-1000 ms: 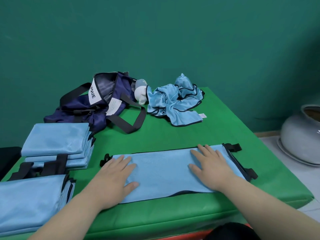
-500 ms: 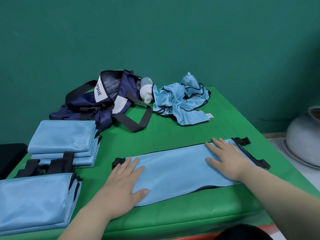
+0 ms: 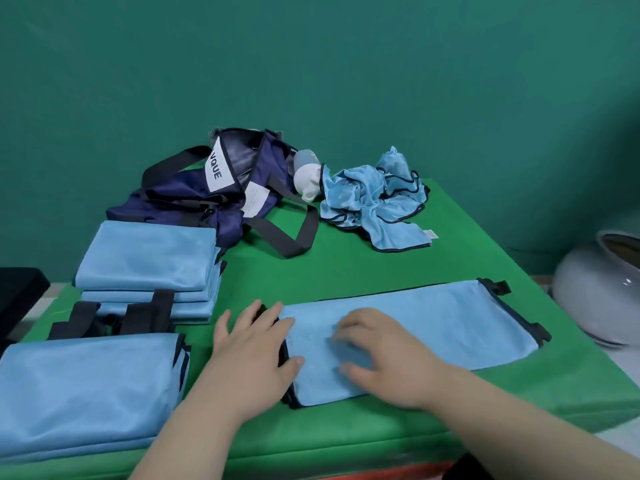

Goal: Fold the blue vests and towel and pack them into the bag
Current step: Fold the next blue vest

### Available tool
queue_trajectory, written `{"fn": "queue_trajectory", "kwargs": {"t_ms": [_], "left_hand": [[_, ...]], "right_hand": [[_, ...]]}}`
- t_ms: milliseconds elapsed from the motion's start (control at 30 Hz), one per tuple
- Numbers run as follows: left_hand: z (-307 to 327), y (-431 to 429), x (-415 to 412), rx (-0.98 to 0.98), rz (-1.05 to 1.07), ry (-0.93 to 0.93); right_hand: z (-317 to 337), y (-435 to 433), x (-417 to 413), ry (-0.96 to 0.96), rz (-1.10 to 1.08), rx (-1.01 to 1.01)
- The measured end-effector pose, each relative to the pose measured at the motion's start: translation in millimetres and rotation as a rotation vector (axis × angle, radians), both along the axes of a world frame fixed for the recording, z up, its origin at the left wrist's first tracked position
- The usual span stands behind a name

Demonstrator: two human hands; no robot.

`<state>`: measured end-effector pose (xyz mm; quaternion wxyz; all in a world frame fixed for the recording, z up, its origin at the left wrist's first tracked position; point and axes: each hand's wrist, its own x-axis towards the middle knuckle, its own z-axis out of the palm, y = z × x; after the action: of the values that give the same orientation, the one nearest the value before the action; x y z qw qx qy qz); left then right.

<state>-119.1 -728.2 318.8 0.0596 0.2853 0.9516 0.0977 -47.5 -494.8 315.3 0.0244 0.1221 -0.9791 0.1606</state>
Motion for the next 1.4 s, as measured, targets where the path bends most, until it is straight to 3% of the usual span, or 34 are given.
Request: {"fn": "queue_trajectory", "kwargs": {"t_ms": [267, 467, 733, 1033, 1167, 1300, 1400], "left_hand": [[0, -15, -14, 0.011, -0.032, -0.092], [2, -16, -21, 0.041, -0.062, -0.116], [2, -15, -25, 0.072, -0.044, -0.148], [2, -16, -27, 0.102, -0.065, -0.185], [2, -19, -27, 0.158, -0.088, -0.205], [7, -23, -30, 0.294, -0.143, -0.260], [15, -25, -28, 0.465, -0.232, -0.347]], "right_hand": [[-11, -60, 10, 0.032, 0.056, -0.006], [-9, -71, 8, 0.115, 0.122, 0.153], [13, -77, 0, -0.046, 0.116, 0.292], [-1, -89, 2, 0.185, 0.078, 0.414], [6, -88, 6, 0.176, 0.011, 0.263], [35, -87, 16, 0.016, -0.233, -0.127], [53, -77, 20, 0.014, -0.345, -0.369]]}}
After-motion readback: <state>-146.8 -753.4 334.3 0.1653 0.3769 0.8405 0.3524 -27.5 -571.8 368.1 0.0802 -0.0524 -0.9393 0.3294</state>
